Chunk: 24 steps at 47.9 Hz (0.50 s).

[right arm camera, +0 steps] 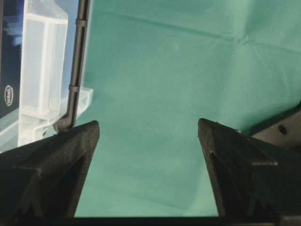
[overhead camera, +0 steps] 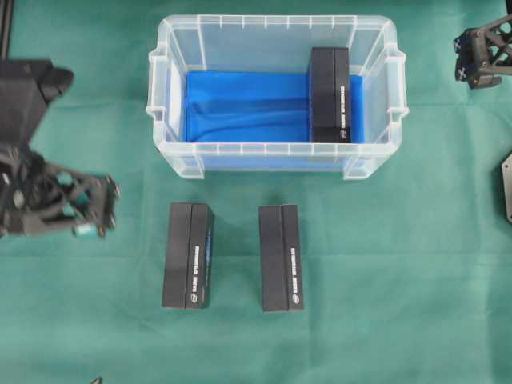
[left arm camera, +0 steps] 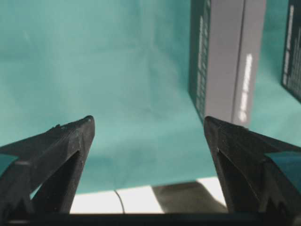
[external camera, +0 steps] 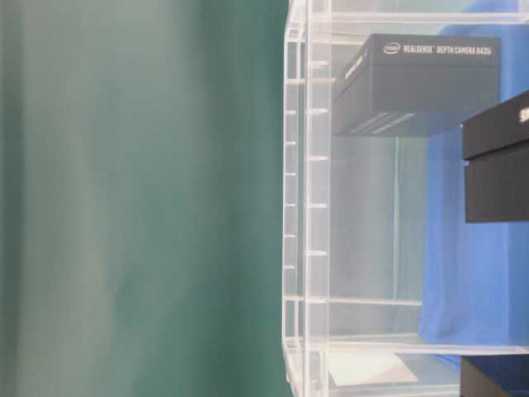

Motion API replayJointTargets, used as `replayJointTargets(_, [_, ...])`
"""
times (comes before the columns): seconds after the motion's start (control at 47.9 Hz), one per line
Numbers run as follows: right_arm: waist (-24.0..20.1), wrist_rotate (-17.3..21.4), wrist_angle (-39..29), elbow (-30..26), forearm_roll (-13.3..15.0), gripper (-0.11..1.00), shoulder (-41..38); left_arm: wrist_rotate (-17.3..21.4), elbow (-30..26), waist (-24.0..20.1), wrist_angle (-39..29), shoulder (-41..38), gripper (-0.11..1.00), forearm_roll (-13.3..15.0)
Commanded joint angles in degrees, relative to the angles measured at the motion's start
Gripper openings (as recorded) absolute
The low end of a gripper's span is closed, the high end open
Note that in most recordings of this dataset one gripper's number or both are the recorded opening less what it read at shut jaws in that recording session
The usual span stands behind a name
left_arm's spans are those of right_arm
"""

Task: Take out the box from the case.
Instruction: 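Open the left gripper and withdraw it to the upper left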

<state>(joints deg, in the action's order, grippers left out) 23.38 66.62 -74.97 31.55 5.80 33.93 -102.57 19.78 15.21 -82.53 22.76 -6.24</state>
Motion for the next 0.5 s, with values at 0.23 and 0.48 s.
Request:
replayJointTargets(0.23, [-0.09,0.26,-0.79,-0.70,-0.18,0.85,0.35,14.06,3.25,-16.87,-0.26,6.59,1.00,0.09])
replayJointTargets(0.48, [0.00,0.35,-1.14,-0.53,-0.26,0.85,0.35,28.04,2.90,-30.15,-1.05,6.59,1.00,2.46])
